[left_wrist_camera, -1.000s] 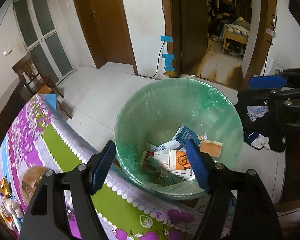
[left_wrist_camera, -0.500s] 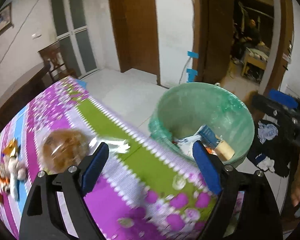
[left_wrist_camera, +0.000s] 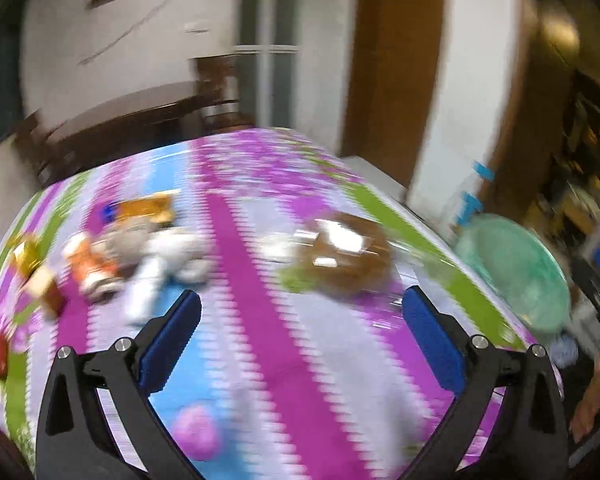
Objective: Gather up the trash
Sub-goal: 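Move both open tools back from the bin to the table, then grasp the orange paper cup with the left tool while the right tool grasps the white towel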
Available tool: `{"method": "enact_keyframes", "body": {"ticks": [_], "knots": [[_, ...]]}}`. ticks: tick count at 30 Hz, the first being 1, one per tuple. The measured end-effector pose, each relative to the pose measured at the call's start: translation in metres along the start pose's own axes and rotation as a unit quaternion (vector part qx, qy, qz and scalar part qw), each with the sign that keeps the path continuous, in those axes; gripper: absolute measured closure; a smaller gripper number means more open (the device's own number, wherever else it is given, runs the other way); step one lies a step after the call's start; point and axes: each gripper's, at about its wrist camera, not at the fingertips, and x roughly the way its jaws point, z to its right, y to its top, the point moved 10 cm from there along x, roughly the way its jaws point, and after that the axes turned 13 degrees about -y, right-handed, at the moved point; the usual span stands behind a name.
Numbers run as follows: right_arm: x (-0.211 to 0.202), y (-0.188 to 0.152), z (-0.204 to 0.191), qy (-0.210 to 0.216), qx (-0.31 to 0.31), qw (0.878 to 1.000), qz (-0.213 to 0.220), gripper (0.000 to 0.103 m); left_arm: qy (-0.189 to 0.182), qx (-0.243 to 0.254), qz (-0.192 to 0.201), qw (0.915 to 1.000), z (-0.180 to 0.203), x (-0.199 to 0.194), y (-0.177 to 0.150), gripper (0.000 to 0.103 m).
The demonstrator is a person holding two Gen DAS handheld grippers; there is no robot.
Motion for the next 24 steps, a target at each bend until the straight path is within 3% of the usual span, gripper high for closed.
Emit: {"method": "enact_keyframes", "body": {"ticks": [3,7,10,13,15,19,24], "knots": [[-0.001,0.01,-0.049,0.048,-0.021,0.999,-0.002,0.005,0.05,-0.058,0.016,0.997,-0.063,-0.015,0.007,0.006],[0.001,0.015,-0.121,0.114,-0.051,0.992,-0.014,0.005,0.111,-0.152,0.032,0.9816,-0.15,-0.032,0.013,0.006],[0.014,0.02,-0.168,0.15,-0.061,0.986,-0.029,0.005,0.114,-0.204,0.023,0.9719,-0.192,-0.024,0.014,0.006],[0.033,0.023,-0.21,0.18,-0.058,0.98,-0.059,0.005,0.086,-0.249,-0.009,0.9645,-0.215,-0.002,0.006,0.008],[0.048,0.022,-0.237,0.194,-0.062,0.975,-0.085,0.005,0.089,-0.266,-0.02,0.9598,-0.227,0.008,0.002,0.011],[0.076,0.013,-0.281,0.197,-0.099,0.969,-0.114,0.005,0.108,-0.266,-0.008,0.9579,-0.235,0.013,0.008,0.011],[0.098,-0.004,-0.318,0.207,-0.161,0.955,-0.136,0.008,0.097,-0.286,-0.019,0.9531,-0.246,0.027,0.008,0.011]]}}
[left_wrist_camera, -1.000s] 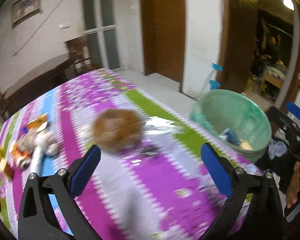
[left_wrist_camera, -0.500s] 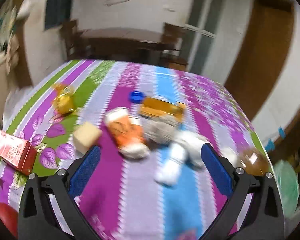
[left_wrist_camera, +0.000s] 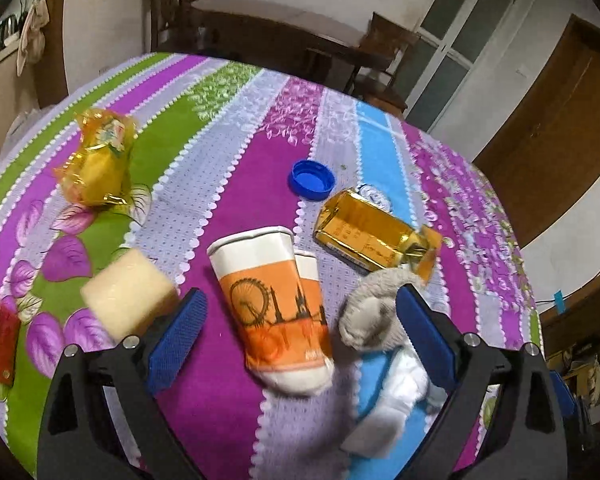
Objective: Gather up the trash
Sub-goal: 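Grasp the orange paper cup with the left tool while the right tool grasps the white towel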
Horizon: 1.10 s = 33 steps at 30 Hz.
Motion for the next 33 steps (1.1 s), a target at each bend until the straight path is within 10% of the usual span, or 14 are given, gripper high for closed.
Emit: {"method": "enact_keyframes", "body": {"ticks": [7,11,15,19,33], "knots": [[0.025,0.005,-0.031,0.034,-0.06,0.997,-0.024,0.031,0.008,0.018,-0.001,0.9998,-0.008,0.018,-0.003,0.018],[0.034,0.008,-0.047,0.06,-0.071,0.995,-0.026,0.039,0.032,0.037,0.004,0.9988,-0.014,0.018,-0.001,0.047],[0.043,0.005,-0.06,0.106,-0.055,0.992,-0.045,0.039,0.041,0.055,0.001,0.9977,-0.016,0.018,-0.001,0.053],[0.046,-0.004,-0.062,0.125,-0.016,0.99,-0.057,0.062,0.029,0.059,-0.01,0.9978,-0.012,0.017,-0.004,0.061],[-0.103,-0.097,-0.02,0.133,0.029,0.991,0.004,0.068,-0.062,0.114,-0.09,0.9874,-0.001,-0.079,-0.131,0.071]]}}
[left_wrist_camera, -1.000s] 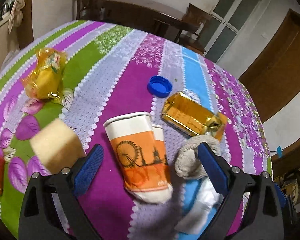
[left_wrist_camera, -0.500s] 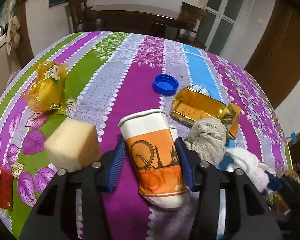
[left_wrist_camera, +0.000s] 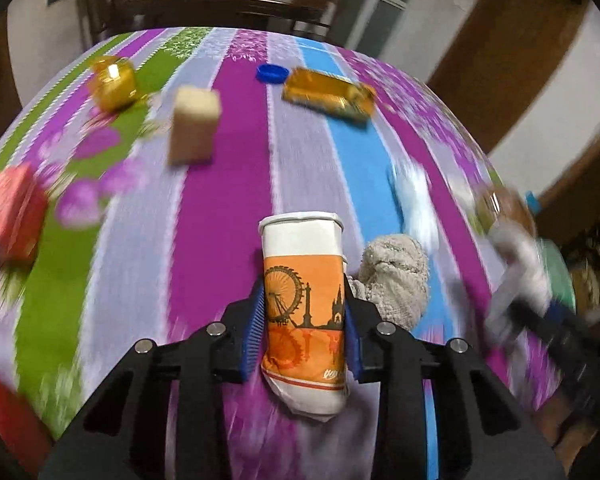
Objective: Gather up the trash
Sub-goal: 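Grasp the orange paper cup with the left tool while the right tool grasps the white towel, then carry the paper cup with the left tool while the right tool carries the towel over the bin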
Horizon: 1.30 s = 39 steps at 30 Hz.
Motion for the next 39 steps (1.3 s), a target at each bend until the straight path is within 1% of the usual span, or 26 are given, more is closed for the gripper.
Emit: {"method": "enact_keyframes", "body": {"ticks": [1,3,4,5,6,7,8,10,13,17,19,21,23,24,25,26,27,29,31,32,34,37,39], "knots": [[-0.012,-0.009,0.005,-0.01,0.0,1.0,0.004,0.068,0.0,0.006,-0.001,1.0,0.0,-0.006,-0.008,0.07],[-0.028,-0.025,0.015,-0.031,0.001,0.999,0.006,0.068,-0.005,0.013,-0.001,0.9999,-0.001,-0.017,-0.021,0.065],[-0.033,-0.03,0.021,-0.038,0.003,0.999,0.006,0.067,-0.012,0.018,0.0,0.9998,-0.001,-0.021,-0.023,0.061],[-0.037,-0.036,0.026,-0.045,0.008,0.999,0.005,0.067,-0.013,0.024,0.004,0.9996,-0.001,-0.023,-0.023,0.054],[-0.04,-0.041,0.033,-0.049,0.02,0.999,0.002,0.067,-0.002,0.032,0.016,0.9994,-0.002,-0.025,-0.02,0.049],[-0.042,-0.046,0.038,-0.05,0.031,0.998,-0.001,0.067,0.011,0.035,0.023,0.999,-0.003,-0.027,-0.017,0.034],[-0.044,-0.049,0.041,-0.047,0.038,0.998,-0.003,0.067,0.016,0.039,0.029,0.9987,-0.002,-0.03,-0.016,0.021],[-0.049,-0.057,0.045,-0.054,0.039,0.998,-0.003,0.067,0.016,0.054,0.038,0.9977,0.003,-0.039,-0.02,0.02],[-0.055,-0.064,0.042,-0.066,0.022,0.998,-0.001,0.066,0.036,0.089,0.037,0.9947,0.007,-0.049,-0.032,0.02],[-0.053,-0.069,0.035,-0.068,0.004,0.998,-0.009,0.066,0.052,0.122,0.023,0.9909,0.007,-0.05,-0.045,0.02],[-0.049,-0.072,0.031,-0.069,0.002,0.997,-0.017,0.066,0.061,0.13,0.027,0.9893,0.006,-0.05,-0.047,0.02],[-0.045,-0.072,0.032,-0.072,0.005,0.997,-0.02,0.066,0.072,0.128,0.025,0.9888,0.002,-0.046,-0.045,0.023],[-0.045,-0.071,0.033,-0.07,0.012,0.997,-0.021,0.066,0.07,0.125,0.016,0.9896,0.0,-0.037,-0.042,0.037],[-0.044,-0.071,0.033,-0.07,0.015,0.997,-0.021,0.066,0.072,0.121,0.012,0.99,-0.001,-0.033,-0.041,0.042],[-0.044,-0.07,0.032,-0.071,0.015,0.997,-0.021,0.066,0.066,0.111,0.009,0.9916,-0.004,-0.028,-0.039,0.047],[-0.043,-0.069,0.031,-0.072,0.014,0.997,-0.021,0.066,0.052,0.104,0.011,0.9932,-0.002,-0.027,-0.038,0.055],[-0.043,-0.07,0.031,-0.073,0.014,0.997,-0.02,0.066,0.039,0.098,0.008,0.9944,-0.001,-0.024,-0.038,0.059],[-0.044,-0.07,0.029,-0.075,0.013,0.997,-0.019,0.066,0.029,0.104,0.009,0.9941,0.006,-0.024,-0.04,0.068],[-0.043,-0.07,0.028,-0.076,0.013,0.997,-0.017,0.066,0.035,0.123,0.017,0.9917,0.012,-0.024,-0.043,0.071],[-0.043,-0.07,0.029,-0.076,0.012,0.997,-0.017,0.066,0.036,0.122,0.019,0.9917,0.014,-0.025,-0.043,0.072],[-0.044,-0.069,0.029,-0.078,0.014,0.997,-0.015,0.067,0.033,0.109,0.026,0.9931,0.012,-0.028,-0.043,0.073],[-0.049,-0.066,0.029,-0.075,0.02,0.997,-0.008,0.067,0.03,0.084,0.047,0.9949,0.008,-0.037,-0.04,0.074],[-0.055,-0.063,0.03,-0.074,0.024,0.997,0.002,0.067,0.025,0.078,0.059,0.9949,0.013,-0.045,-0.037,0.074]]}}
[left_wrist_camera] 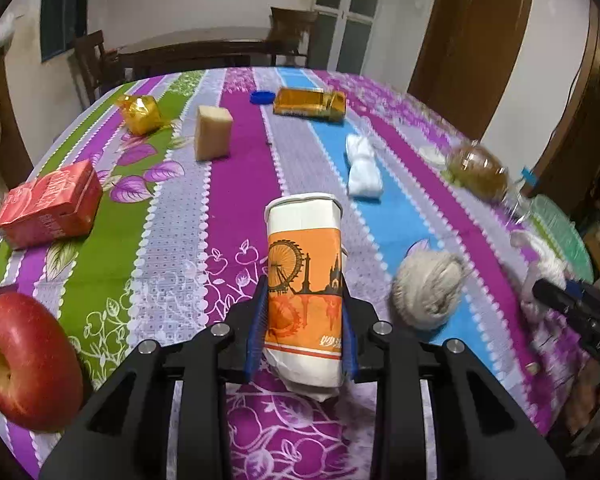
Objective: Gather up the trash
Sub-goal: 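Carry the paper cup with the left tool while the right tool carries the towel over the bin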
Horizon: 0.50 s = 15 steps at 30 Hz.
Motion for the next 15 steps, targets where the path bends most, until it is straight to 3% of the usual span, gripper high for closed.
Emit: {"method": "enact_keyframes", "body": {"ticks": [6,15], "knots": [[-0.006,0.002,0.006,-0.002,0.016,1.0,0.006,0.067,0.009,0.033,0.034,0.9988,0.019,-0.02,0.016,0.074],[-0.002,0.006,0.0,-0.034,0.012,0.999,-0.005,0.067,-0.046,0.036,0.042,0.9974,0.035,-0.017,0.026,0.074]]}}
